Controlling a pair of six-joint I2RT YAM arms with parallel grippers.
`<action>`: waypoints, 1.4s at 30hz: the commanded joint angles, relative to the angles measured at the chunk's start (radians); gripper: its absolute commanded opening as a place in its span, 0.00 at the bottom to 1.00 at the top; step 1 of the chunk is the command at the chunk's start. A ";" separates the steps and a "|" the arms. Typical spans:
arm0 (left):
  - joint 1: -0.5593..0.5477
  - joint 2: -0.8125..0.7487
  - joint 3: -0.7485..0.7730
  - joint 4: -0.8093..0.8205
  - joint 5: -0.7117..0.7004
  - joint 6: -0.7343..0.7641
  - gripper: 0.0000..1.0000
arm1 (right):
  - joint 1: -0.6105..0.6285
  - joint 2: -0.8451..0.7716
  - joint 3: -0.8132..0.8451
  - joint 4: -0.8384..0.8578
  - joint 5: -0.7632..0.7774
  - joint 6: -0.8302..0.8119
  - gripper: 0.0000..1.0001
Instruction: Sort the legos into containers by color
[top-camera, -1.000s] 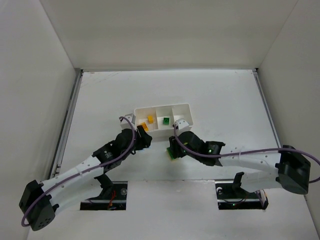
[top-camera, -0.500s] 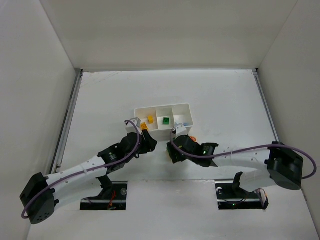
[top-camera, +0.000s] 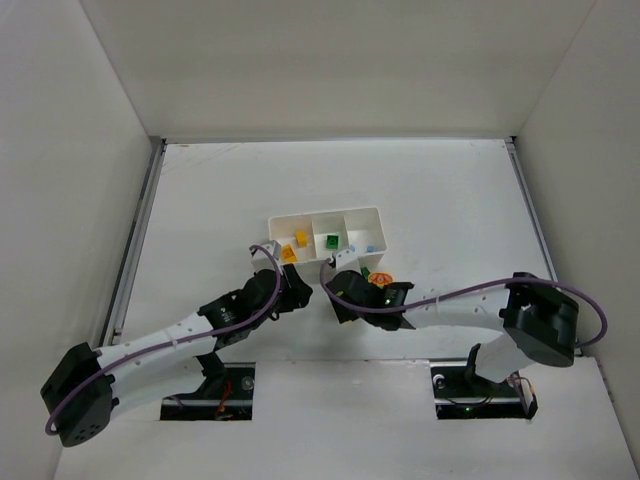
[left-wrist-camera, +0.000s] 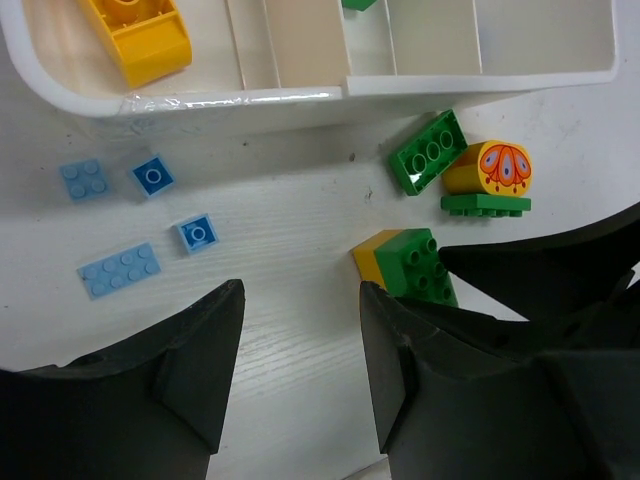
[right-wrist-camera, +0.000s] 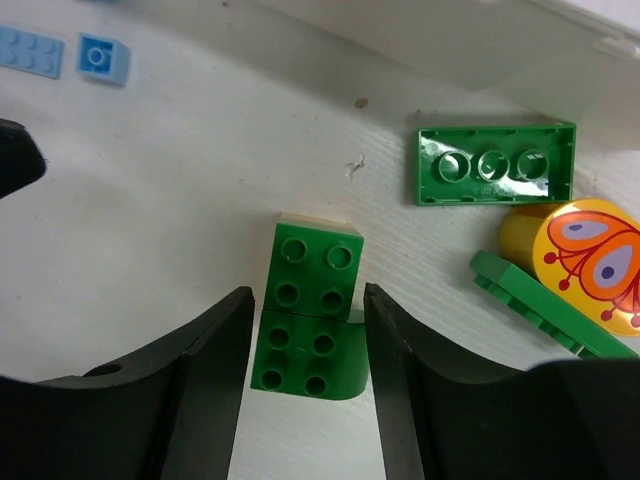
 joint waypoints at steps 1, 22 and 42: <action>-0.003 0.006 -0.010 0.037 -0.013 -0.023 0.47 | 0.008 0.018 0.045 -0.032 0.035 -0.002 0.54; -0.038 -0.139 -0.118 0.264 -0.021 -0.133 0.52 | -0.137 -0.300 -0.120 0.187 -0.153 0.097 0.29; -0.061 -0.076 -0.188 0.805 -0.021 -0.231 0.57 | -0.311 -0.403 -0.257 0.644 -0.491 0.472 0.29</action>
